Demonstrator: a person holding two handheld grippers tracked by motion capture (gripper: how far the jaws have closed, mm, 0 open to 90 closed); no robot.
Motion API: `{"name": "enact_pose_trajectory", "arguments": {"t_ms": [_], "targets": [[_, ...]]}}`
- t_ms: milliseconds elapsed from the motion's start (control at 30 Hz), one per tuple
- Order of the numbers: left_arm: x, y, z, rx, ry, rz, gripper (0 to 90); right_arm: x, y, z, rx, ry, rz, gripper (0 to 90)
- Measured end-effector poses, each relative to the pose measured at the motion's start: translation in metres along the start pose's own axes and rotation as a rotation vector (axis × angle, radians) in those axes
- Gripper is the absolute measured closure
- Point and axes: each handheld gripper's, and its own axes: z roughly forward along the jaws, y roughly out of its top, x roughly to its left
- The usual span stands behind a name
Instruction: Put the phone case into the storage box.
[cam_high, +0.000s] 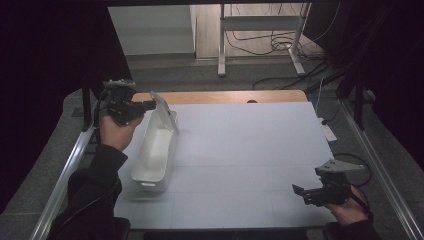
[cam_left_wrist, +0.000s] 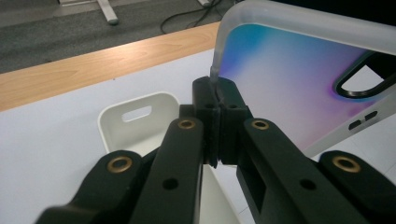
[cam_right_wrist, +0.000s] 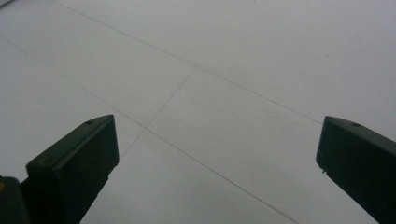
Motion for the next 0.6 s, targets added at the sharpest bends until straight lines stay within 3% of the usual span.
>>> {"name": "enact_pose_trajectory", "arguments": {"t_ms": [600], "targets": [[0.023,0.004,0.009,0.022,0.07,-0.052,88.2,0.0,-0.003,-0.007,-0.013,-0.02,0.007,0.0]]}}
